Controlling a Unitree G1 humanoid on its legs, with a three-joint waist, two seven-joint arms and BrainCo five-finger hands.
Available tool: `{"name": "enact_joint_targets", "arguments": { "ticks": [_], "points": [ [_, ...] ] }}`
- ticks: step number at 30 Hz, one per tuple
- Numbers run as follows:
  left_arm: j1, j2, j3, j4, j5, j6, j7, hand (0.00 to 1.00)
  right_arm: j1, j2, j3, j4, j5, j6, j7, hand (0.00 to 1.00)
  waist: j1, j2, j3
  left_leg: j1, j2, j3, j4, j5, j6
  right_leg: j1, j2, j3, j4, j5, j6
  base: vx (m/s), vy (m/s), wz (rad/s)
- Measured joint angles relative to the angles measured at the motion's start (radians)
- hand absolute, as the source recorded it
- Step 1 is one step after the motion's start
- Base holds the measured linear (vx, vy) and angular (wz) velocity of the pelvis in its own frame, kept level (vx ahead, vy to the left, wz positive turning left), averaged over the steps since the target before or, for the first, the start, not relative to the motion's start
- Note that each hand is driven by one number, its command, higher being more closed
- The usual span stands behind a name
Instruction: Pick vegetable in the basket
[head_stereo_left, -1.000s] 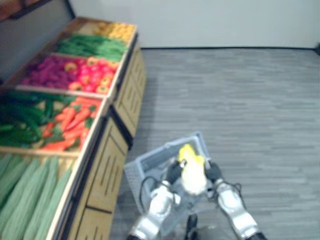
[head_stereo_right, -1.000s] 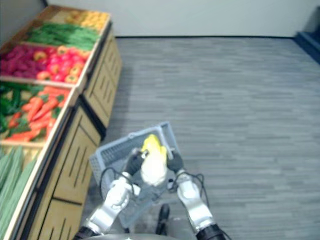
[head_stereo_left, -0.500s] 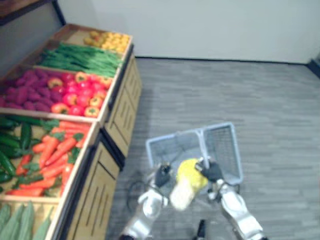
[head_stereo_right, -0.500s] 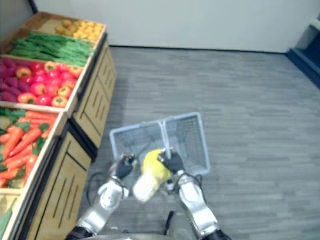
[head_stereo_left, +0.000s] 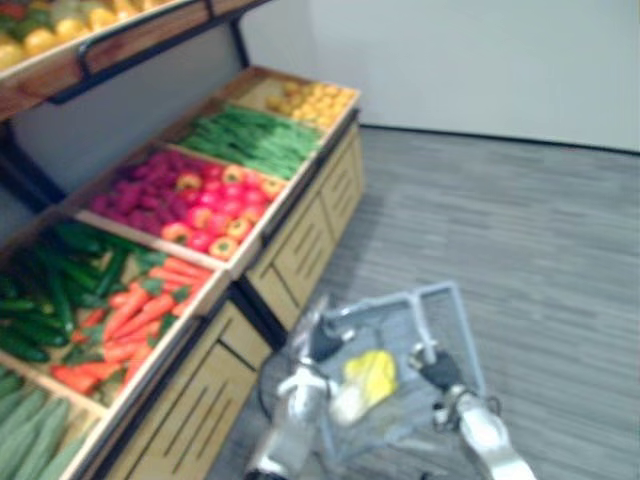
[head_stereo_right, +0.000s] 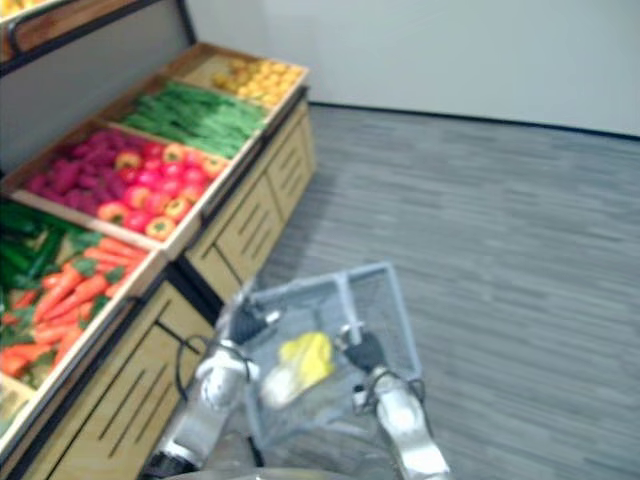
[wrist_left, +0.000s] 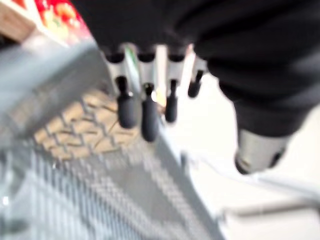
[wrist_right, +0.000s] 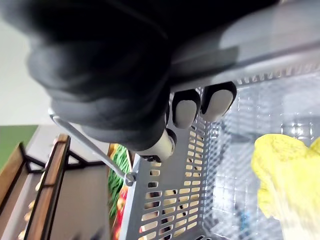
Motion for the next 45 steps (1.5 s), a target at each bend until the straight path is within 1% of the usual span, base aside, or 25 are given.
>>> {"name": "enact_joint_targets", "arguments": {
  "ticks": [1, 2, 3, 4, 5, 6, 7, 9, 11, 13, 15, 17, 18, 19, 20, 21, 22, 23, 24, 26, 29, 33, 36, 39, 45],
  "points": [
    [-0.004, 0.002, 0.045, -0.040, -0.001, 0.004, 0.016, 0.00, -0.009, 0.001, -0.081, 0.047, -0.001, 0.001, -0.020, 1.00, 0.001, 0.004, -0.002, 0.008, -0.011, 0.121, -0.065, 0.002, 0.005, 0.025, -0.008, -0.048, -0.014, -0.002, 0.007, 0.33, -0.071, 1.19],
    [-0.007, 0.006, 0.090, -0.086, -0.002, 0.005, 0.040, 0.00, -0.011, -0.002, -0.184, 0.107, -0.003, 0.006, -0.061, 1.00, -0.002, 0.015, -0.011, 0.032, -0.021, 0.312, -0.156, 0.031, 0.057, 0.061, -0.011, -0.125, -0.022, -0.015, 0.028, 0.26, -0.051, 1.24],
    [-0.007, 0.007, 0.103, -0.109, -0.003, 0.005, 0.050, 0.00, -0.007, -0.009, -0.236, 0.136, -0.009, 0.008, -0.079, 1.00, -0.004, 0.023, -0.016, 0.048, -0.034, 0.395, -0.207, 0.059, 0.100, 0.080, -0.010, -0.164, -0.022, -0.027, 0.047, 0.33, -0.045, 1.52],
    [-0.002, 0.008, 0.112, -0.138, -0.007, 0.004, 0.067, 0.00, 0.007, -0.017, -0.308, 0.172, -0.016, 0.014, -0.113, 1.00, -0.010, 0.034, -0.029, 0.068, -0.067, 0.488, -0.282, 0.062, 0.178, 0.110, -0.001, -0.225, -0.018, -0.047, 0.074, 0.35, 0.000, 1.92],
    [0.009, 0.011, 0.116, -0.170, -0.014, 0.003, 0.078, 0.00, 0.023, -0.013, -0.387, 0.222, -0.023, 0.026, -0.153, 1.00, -0.029, 0.028, -0.056, 0.090, -0.138, 0.461, -0.386, 0.018, 0.219, 0.132, -0.007, -0.306, 0.013, -0.075, 0.102, 0.43, 0.035, 2.42],
    [0.016, 0.013, 0.120, -0.181, -0.020, 0.003, 0.080, 0.00, 0.016, -0.009, -0.445, 0.273, -0.027, 0.042, -0.183, 1.00, -0.039, 0.027, -0.071, 0.106, -0.208, 0.389, -0.492, 0.007, 0.229, 0.126, -0.032, -0.357, 0.114, -0.093, 0.105, 0.36, 0.052, 2.17],
    [0.020, 0.014, 0.120, -0.183, -0.020, 0.005, 0.080, 0.00, 0.015, -0.004, -0.466, 0.295, -0.027, 0.049, -0.197, 1.00, -0.040, 0.023, -0.072, 0.122, -0.232, 0.360, -0.530, 0.020, 0.235, 0.115, -0.057, -0.370, 0.194, -0.100, 0.102, 0.35, 0.045, 1.77],
    [0.067, 0.031, 0.141, -0.211, -0.032, 0.008, 0.086, 0.00, 0.007, 0.034, -0.498, 0.384, -0.031, 0.074, -0.225, 1.00, -0.038, -0.020, -0.070, 0.215, -0.283, 0.258, -0.597, 0.030, 0.226, 0.049, -0.162, -0.313, 0.569, -0.112, 0.093, 0.45, -0.024, 1.34],
    [0.094, 0.046, 0.156, -0.252, -0.065, 0.017, 0.101, 0.00, 0.009, 0.053, -0.518, 0.431, -0.029, 0.087, -0.239, 1.00, -0.040, -0.025, -0.070, 0.275, -0.283, 0.176, -0.623, 0.032, 0.211, -0.029, -0.173, -0.220, 0.778, -0.123, 0.073, 0.48, -0.135, 1.19],
    [0.116, 0.048, 0.160, -0.308, -0.093, 0.018, 0.113, 0.00, 0.004, 0.058, -0.559, 0.463, -0.018, 0.079, -0.261, 1.00, -0.058, -0.020, -0.072, 0.294, -0.266, 0.095, -0.637, 0.042, 0.194, -0.132, -0.152, -0.142, 0.833, -0.146, 0.035, 0.40, -0.165, 1.27],
    [0.111, 0.048, 0.161, -0.317, -0.104, 0.015, 0.123, 0.00, 0.006, 0.045, -0.580, 0.487, 0.002, 0.061, -0.264, 1.00, -0.063, -0.017, -0.072, 0.292, -0.244, 0.033, -0.636, 0.058, 0.169, -0.223, -0.133, -0.067, 0.706, -0.157, 0.016, 0.26, -0.178, 1.05],
    [0.091, 0.056, 0.161, -0.267, -0.135, 0.008, 0.132, 0.00, 0.003, 0.043, -0.594, 0.525, 0.014, 0.032, -0.262, 1.00, -0.066, -0.021, -0.070, 0.277, -0.217, -0.062, -0.641, 0.077, 0.125, -0.279, -0.073, 0.121, 0.358, -0.136, 0.038, 0.23, -0.311, 1.15],
    [0.079, 0.061, 0.161, -0.243, -0.136, 0.006, 0.133, 0.00, 0.004, 0.044, -0.594, 0.535, 0.016, 0.031, -0.262, 1.00, -0.073, -0.026, -0.070, 0.272, -0.212, -0.091, -0.641, 0.076, 0.103, -0.279, -0.059, 0.181, 0.271, -0.120, 0.050, 0.20, -0.475, 1.57],
    [0.045, 0.082, 0.158, -0.186, -0.136, 0.005, 0.139, 0.00, 0.005, 0.052, -0.594, 0.572, 0.042, 0.027, -0.260, 1.00, -0.087, -0.050, -0.074, 0.251, -0.214, -0.162, -0.643, 0.076, 0.053, -0.265, -0.047, 0.333, 0.088, -0.062, 0.067, 0.14, -0.425, 1.37],
    [0.030, 0.099, 0.158, -0.168, -0.136, 0.005, 0.139, 0.00, 0.009, 0.059, -0.594, 0.587, 0.055, 0.023, -0.260, 1.00, -0.087, -0.074, -0.073, 0.253, -0.221, -0.180, -0.643, 0.068, 0.035, -0.257, -0.056, 0.377, 0.057, -0.054, 0.075, 0.17, -0.558, 1.51],
    [0.015, 0.116, 0.155, -0.134, -0.134, 0.004, 0.139, 0.00, 0.014, 0.066, -0.595, 0.620, 0.073, 0.012, -0.259, 1.00, -0.085, -0.092, -0.071, 0.271, -0.212, -0.207, -0.647, 0.066, 0.004, -0.242, -0.051, 0.384, 0.080, 0.035, 0.123, 0.14, -0.391, 0.92],
    [0.018, 0.115, 0.153, -0.119, -0.134, 0.005, 0.139, 0.00, 0.023, 0.066, -0.596, 0.625, 0.087, 0.009, -0.259, 1.00, -0.085, -0.089, -0.071, 0.283, -0.191, -0.202, -0.656, 0.071, -0.014, -0.232, -0.034, 0.368, 0.092, 0.046, 0.117, 0.20, -0.455, 0.93],
    [0.017, 0.111, 0.147, -0.105, -0.133, 0.005, 0.139, 0.00, 0.041, 0.063, -0.596, 0.624, 0.099, 0.002, -0.257, 1.00, -0.082, -0.047, -0.082, 0.308, -0.129, -0.178, -0.660, 0.090, -0.053, -0.205, 0.000, 0.319, 0.088, 0.038, 0.096, 0.22, -0.383, 0.75],
    [0.001, 0.112, 0.150, -0.100, -0.130, 0.003, 0.139, 0.00, 0.045, 0.052, -0.596, 0.628, 0.102, -0.002, -0.253, 1.00, -0.082, -0.021, -0.082, 0.322, -0.082, -0.155, -0.675, 0.110, -0.083, -0.181, 0.028, 0.274, 0.084, 0.034, 0.076, 0.21, -0.358, 0.70],
    [-0.065, 0.112, 0.148, -0.042, -0.118, -0.002, 0.139, 0.00, 0.044, 0.047, -0.597, 0.641, 0.102, -0.003, -0.242, 1.00, -0.085, -0.011, -0.082, 0.318, -0.053, -0.114, -0.682, 0.145, -0.085, -0.154, 0.043, 0.212, 0.084, 0.029, 0.056, 0.18, -0.282, 0.80],
    [-0.172, 0.124, 0.146, 0.085, -0.081, 0.020, 0.138, 0.00, 0.034, 0.044, -0.604, 0.644, 0.101, -0.007, -0.232, 1.00, -0.095, -0.015, -0.078, 0.280, -0.044, 0.022, -0.683, 0.194, -0.077, -0.161, 0.035, 0.148, 0.083, 0.030, 0.047, 0.10, -0.124, 0.62],
    [-0.236, 0.249, 0.150, 0.199, -0.001, 0.059, 0.117, 0.00, 0.012, 0.060, -0.630, 0.650, 0.099, -0.007, -0.220, 1.00, -0.110, -0.018, -0.047, 0.299, -0.074, 0.076, -0.767, 0.234, -0.086, -0.180, 0.027, 0.157, 0.069, 0.035, 0.045, 0.00, 0.027, 0.02],
    [-0.322, 0.327, 0.152, 0.223, 0.004, 0.073, 0.116, 0.00, -0.009, 0.069, -0.632, 0.618, 0.100, -0.011, -0.223, 1.00, -0.112, -0.012, -0.020, 0.225, -0.093, 0.105, -0.786, 0.251, -0.076, -0.270, 0.011, 0.171, 0.077, 0.056, 0.051, -0.10, 0.052, -0.16],
    [-0.455, 0.410, 0.170, 0.267, 0.032, 0.084, 0.116, 0.00, -0.049, 0.077, -0.594, 0.541, 0.100, -0.008, -0.234, 1.00, -0.112, -0.038, 0.068, 0.177, -0.097, 0.210, -0.821, 0.262, -0.062, -0.334, 0.007, 0.209, 0.026, 0.116, 0.060, -0.05, 0.048, -0.27],
    [-0.571, 0.449, 0.170, 0.320, 0.031, 0.109, 0.116, 0.00, -0.048, 0.090, -0.518, 0.427, 0.100, -0.009, -0.264, 1.00, -0.111, -0.054, 0.127, 0.125, -0.100, 0.306, -0.780, 0.277, -0.054, -0.386, -0.012, 0.230, 0.014, 0.134, 0.064, 0.06, 0.039, -0.05]
  ]
}}
